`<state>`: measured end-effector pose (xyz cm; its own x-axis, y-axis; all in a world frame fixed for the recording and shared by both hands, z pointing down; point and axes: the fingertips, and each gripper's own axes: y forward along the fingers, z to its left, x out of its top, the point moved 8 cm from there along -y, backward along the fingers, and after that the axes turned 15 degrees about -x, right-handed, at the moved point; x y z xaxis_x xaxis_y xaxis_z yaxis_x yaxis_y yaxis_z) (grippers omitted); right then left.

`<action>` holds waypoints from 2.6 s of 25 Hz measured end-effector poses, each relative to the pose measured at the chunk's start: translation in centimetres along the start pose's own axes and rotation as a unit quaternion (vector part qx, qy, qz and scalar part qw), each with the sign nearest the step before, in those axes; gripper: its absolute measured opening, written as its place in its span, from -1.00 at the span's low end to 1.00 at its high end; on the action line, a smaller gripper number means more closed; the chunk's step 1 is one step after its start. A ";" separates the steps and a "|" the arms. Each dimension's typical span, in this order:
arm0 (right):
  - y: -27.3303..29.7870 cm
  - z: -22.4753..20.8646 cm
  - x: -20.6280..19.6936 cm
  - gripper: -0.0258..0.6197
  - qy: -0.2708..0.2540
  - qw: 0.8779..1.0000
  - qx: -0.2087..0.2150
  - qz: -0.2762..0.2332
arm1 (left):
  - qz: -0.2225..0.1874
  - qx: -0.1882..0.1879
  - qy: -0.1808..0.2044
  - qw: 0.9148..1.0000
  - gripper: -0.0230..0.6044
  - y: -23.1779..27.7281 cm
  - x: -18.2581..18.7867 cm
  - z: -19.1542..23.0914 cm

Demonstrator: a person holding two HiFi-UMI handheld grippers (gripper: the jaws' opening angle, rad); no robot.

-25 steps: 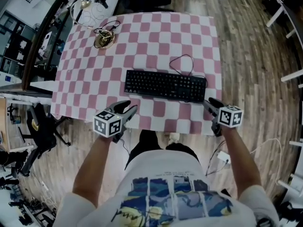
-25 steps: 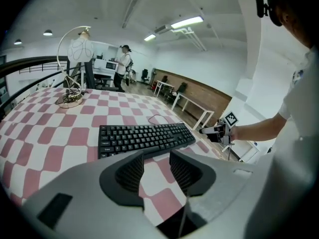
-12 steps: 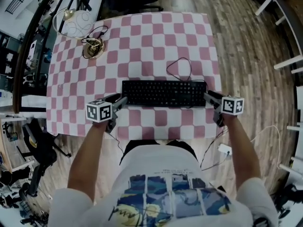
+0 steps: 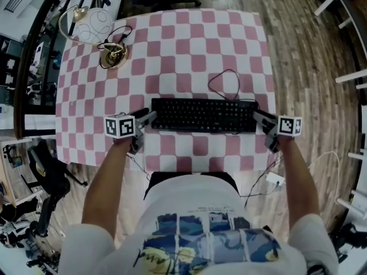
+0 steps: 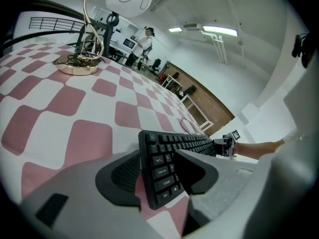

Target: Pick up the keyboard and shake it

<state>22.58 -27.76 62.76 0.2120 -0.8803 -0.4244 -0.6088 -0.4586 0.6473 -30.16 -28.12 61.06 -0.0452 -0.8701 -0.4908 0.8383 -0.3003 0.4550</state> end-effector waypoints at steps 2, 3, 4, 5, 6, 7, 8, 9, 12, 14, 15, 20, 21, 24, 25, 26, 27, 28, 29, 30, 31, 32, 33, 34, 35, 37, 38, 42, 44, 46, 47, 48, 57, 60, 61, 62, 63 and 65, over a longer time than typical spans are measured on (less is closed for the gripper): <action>0.2 -0.1 0.2 -0.30 -0.008 1.000 0.002 0.010 | 0.004 -0.004 -0.005 1.000 -0.31 0.3 -0.2 0.9; 0.2 -0.2 0.3 -0.31 -0.012 1.000 0.002 0.016 | 0.005 -0.009 -0.008 1.000 -0.31 0.5 -0.3 1.2; 0.2 -0.2 0.4 -0.30 -0.015 1.000 0.005 0.023 | 0.006 -0.018 -0.012 1.000 -0.31 0.8 -0.3 1.3; 0.4 -0.2 0.4 -0.31 -0.016 0.999 0.011 0.030 | 0.006 -0.027 -0.017 0.999 -0.31 0.9 -0.3 1.4; 0.6 -0.1 0.4 -0.30 -0.014 0.999 0.018 0.039 | 0.007 -0.033 -0.021 0.999 -0.31 1.0 -0.3 1.6; 0.8 -0.1 0.3 -0.29 -0.005 0.999 0.022 0.049 | 0.008 -0.039 -0.025 0.999 -0.31 1.1 -0.3 1.8; 0.8 -0.1 0.1 -0.30 0.015 0.998 0.018 0.061 | 0.009 -0.044 -0.029 0.999 -0.31 1.1 -0.3 2.0; 0.9 -0.1 -0.1 -0.30 0.031 0.997 0.014 0.073 | 0.010 -0.049 -0.031 0.998 -0.31 1.2 -0.2 2.1; 1.2 -0.1 0.1 -0.34 0.019 0.995 0.016 0.093 | 0.011 -0.060 -0.039 0.997 -0.31 1.5 -0.2 2.5; 1.7 0.0 0.4 -0.35 -0.002 0.995 0.030 0.095 | 0.014 -0.064 -0.045 0.997 -0.31 1.6 -0.3 2.8; 1.4 -0.3 0.0 -0.36 0.025 0.994 0.012 0.103 | 0.015 -0.068 -0.048 0.996 -0.31 1.7 -0.4 2.9; 1.4 -0.5 0.4 -0.37 0.021 0.993 0.011 0.114 | 0.016 -0.094 -0.067 0.993 -0.31 2.1 -0.1 3.2; 1.9 -0.3 1.0 -0.38 -0.016 0.993 0.039 0.107 | 0.019 -0.097 -0.071 0.993 -0.31 2.1 0.0 3.3; 1.1 -1.3 -0.1 -0.39 0.066 0.988 -0.028 0.136 | 0.031 -0.106 -0.083 0.990 -0.31 2.1 0.1 3.5; 0.7 -1.6 -0.5 -0.39 0.101 0.982 -0.054 0.148 | 0.035 -0.109 -0.086 0.990 -0.31 2.2 0.1 3.5; 0.6 -1.8 -0.5 -0.38 0.105 0.981 -0.056 0.152 | 0.039 -0.112 -0.090 0.989 -0.31 2.3 0.2 3.6; 0.8 -1.8 -0.2 -0.38 0.088 0.984 -0.042 0.150 | 0.041 -0.116 -0.094 0.988 -0.31 2.3 0.2 3.6; 0.9 -1.7 0.0 -0.37 0.070 0.986 -0.028 0.150 | 0.043 -0.121 -0.100 0.987 -0.31 2.3 0.2 3.7; 1.0 -1.7 0.2 -0.38 0.063 0.986 -0.022 0.152 | 0.044 -0.127 -0.107 0.985 -0.31 2.3 0.2 3.8; 1.2 -1.7 0.4 -0.39 0.044 0.987 -0.011 0.152 | 0.044 -0.132 -0.114 0.984 -0.31 2.4 0.3 3.9; 1.6 -1.6 1.0 -0.40 0.009 0.989 0.013 0.146 | 0.045 -0.137 -0.121 0.982 -0.31 2.5 0.3 4.0; 2.0 -1.4 1.4 -0.41 -0.019 0.989 0.033 0.141 | 0.045 -0.140 -0.127 0.981 -0.31 2.6 0.3 4.0; 2.1 -1.3 1.4 -0.41 -0.020 0.989 0.036 0.141 | 0.046 -0.142 -0.131 0.980 -0.32 2.7 0.3 3.9; 1.9 -1.3 1.1 -0.41 0.001 0.989 0.023 0.145 | 0.046 -0.143 -0.133 0.980 -0.32 2.7 0.3 3.9; 1.7 -1.2 0.8 -0.41 0.025 0.988 0.008 0.149 | 0.047 -0.142 -0.134 0.980 -0.32 2.7 0.3 3.9; 1.7 -0.9 0.6 -0.40 0.032 0.989 0.003 0.144 | 0.049 -0.135 -0.131 0.981 -0.38 2.7 0.3 4.0; 1.8 -0.8 0.7 -0.41 0.027 0.990 0.005 0.138 | 0.050 -0.131 -0.129 0.982 -0.41 2.7 0.4 4.1; 1.1 -0.9 -0.5 -0.45 0.104 0.984 -0.045 0.137 | 0.057 -0.119 -0.124 0.983 -0.44 2.6 0.2 3.9; 1.6 -0.5 0.0 -0.45 0.046 0.992 -0.006 0.121 | 0.057 -0.117 -0.121 0.984 -0.44 2.5 0.0 3.8; 1.4 -0.2 0.0 -0.45 0.031 0.992 0.003 0.119 | 0.052 -0.116 -0.115 0.985 -0.44 2.2 -0.2 3.6; 1.4 0.0 0.1 -0.46 0.013 0.993 0.009 0.116 | 0.050 -0.115 -0.111 0.986 -0.44 2.1 -0.3 3.5; 1.4 0.2 0.4 -0.46 -0.012 0.994 0.018 0.111 | 0.049 -0.115 -0.107 0.986 -0.44 2.0 -0.3 3.3; -1.6 1.7 2.3 -0.47 -0.104 0.994 0.003 0.040 | 0.020 -0.109 -0.050 0.993 -0.42 0.7 0.2 0.5; -2.3 2.0 3.1 -0.47 -0.119 0.992 0.001 0.031 | -0.002 -0.102 -0.025 0.994 -0.42 0.1 0.8 -0.6; -2.5 2.7 3.6 -0.46 -0.132 0.991 0.009 0.024 | -0.008 -0.098 -0.016 0.995 -0.42 -0.1 1.0 -0.9; -2.7 3.5 4.1 -0.46 -0.147 0.989 0.019 0.016 | -0.013 -0.094 -0.009 0.995 -0.41 -0.3 1.2 -1.3; -3.0 4.1 4.5 -0.46 -0.156 0.987 0.024 0.009 | -0.018 -0.092 -0.003 0.996 -0.41 -0.5 1.3 -1.6; -3.6 4.1 4.7 -0.47 -0.156 0.988 0.017 0.002 | -0.030 -0.091 0.009 0.995 -0.41 -1.0 1.5 -2.4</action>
<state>22.62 -29.71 55.80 -0.0332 -0.7991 -0.6003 -0.6355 -0.4467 0.6298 -29.75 -28.17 58.11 -0.0895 -0.8452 -0.5270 0.9190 -0.2740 0.2834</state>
